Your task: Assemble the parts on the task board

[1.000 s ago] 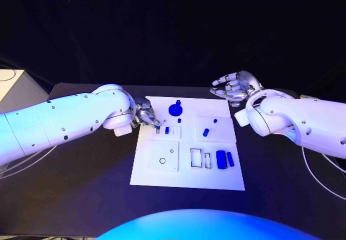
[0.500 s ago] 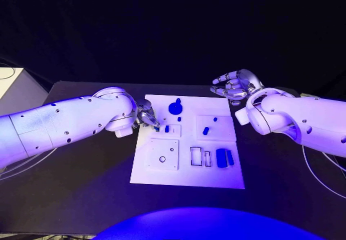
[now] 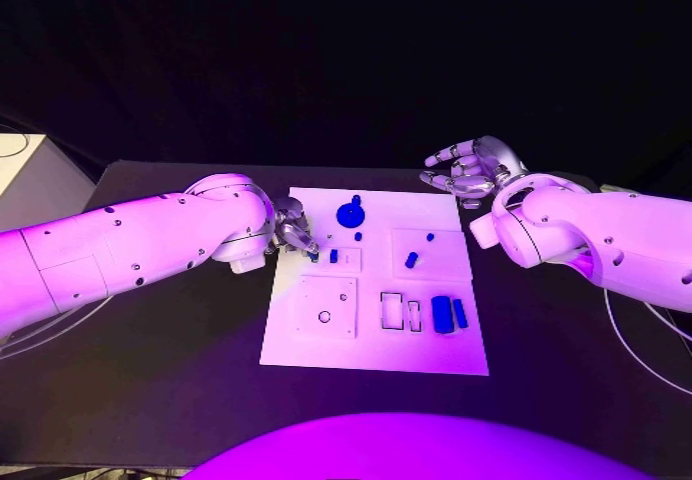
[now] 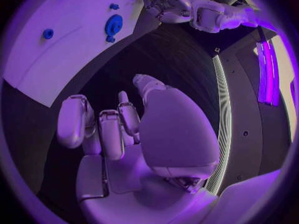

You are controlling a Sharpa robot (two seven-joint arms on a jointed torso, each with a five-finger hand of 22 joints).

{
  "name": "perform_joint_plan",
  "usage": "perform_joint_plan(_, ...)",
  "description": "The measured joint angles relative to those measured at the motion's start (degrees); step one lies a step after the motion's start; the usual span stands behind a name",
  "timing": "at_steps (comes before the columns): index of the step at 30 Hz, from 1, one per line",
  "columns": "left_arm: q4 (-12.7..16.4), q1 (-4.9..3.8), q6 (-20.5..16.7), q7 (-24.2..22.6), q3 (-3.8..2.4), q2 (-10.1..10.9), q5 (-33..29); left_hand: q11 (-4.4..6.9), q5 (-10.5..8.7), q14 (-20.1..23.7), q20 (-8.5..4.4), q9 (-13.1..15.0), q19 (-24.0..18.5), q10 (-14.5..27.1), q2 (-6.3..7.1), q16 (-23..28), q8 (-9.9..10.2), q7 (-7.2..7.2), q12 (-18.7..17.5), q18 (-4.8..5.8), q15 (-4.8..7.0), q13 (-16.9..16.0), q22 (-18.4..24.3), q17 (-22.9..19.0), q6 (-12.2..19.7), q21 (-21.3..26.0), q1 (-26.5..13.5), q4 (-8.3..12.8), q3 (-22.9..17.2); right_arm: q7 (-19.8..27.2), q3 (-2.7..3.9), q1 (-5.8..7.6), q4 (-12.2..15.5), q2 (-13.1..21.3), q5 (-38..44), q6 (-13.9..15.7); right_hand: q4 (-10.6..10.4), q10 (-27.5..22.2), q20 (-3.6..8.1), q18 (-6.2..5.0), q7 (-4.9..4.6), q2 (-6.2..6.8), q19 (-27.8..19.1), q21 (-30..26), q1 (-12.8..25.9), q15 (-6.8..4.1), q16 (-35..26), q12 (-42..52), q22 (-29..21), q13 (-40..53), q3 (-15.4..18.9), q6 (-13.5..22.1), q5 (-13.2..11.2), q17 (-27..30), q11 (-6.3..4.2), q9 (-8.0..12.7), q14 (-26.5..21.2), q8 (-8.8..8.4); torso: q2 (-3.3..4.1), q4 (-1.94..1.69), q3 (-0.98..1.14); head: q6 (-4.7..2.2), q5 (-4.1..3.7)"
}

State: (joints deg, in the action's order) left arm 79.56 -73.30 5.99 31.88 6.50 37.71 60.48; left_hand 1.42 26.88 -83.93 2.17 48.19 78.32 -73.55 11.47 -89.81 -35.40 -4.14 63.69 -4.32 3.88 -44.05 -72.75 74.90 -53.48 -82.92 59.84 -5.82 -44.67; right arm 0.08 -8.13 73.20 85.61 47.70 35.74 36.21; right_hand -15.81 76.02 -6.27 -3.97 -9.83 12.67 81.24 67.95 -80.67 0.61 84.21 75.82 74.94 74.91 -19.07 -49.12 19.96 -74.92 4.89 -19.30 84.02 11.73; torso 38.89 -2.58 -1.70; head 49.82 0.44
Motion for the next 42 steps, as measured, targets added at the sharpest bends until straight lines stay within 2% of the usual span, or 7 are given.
perform_joint_plan(31,0.34,0.04,1.15,-0.07,0.00,0.25,1.08,-0.03,-0.05,0.00,0.00,-0.07,-0.01,0.00,-0.02,0.00,-0.06,0.06,0.00,-0.01,0.00,-0.08,-0.01,0.00,-0.05,0.00,0.02,0.16,0.16,0.00,0.00,-0.14,-0.04,0.04,0.10,-0.09,0.01,0.00,0.00,0.00,0.00,0.00,0.00,0.01,0.00,0.00,0.00,0.00,-0.02,0.03,-0.33,0.00,0.00,0.01,0.00,0.01,0.00,0.34,-0.01,-0.01,0.01,0.19,-0.12)
perform_joint_plan(42,-0.13,0.04,1.36,-0.07,0.00,-0.31,1.16,-0.05,0.11,-0.21,0.00,0.05,-0.01,-0.30,-0.10,0.00,-0.01,0.08,0.03,-0.01,0.20,-0.33,-0.06,0.00,-0.07,0.00,0.11,0.17,0.16,0.00,0.00,-0.16,-0.02,0.05,0.13,-0.10,0.00,0.00,0.00,0.00,0.00,0.00,0.00,0.03,0.00,0.00,0.00,0.00,-0.03,0.03,-0.32,0.00,0.00,0.01,0.00,-0.04,0.00,0.34,-0.01,-0.01,0.02,0.19,-0.16)
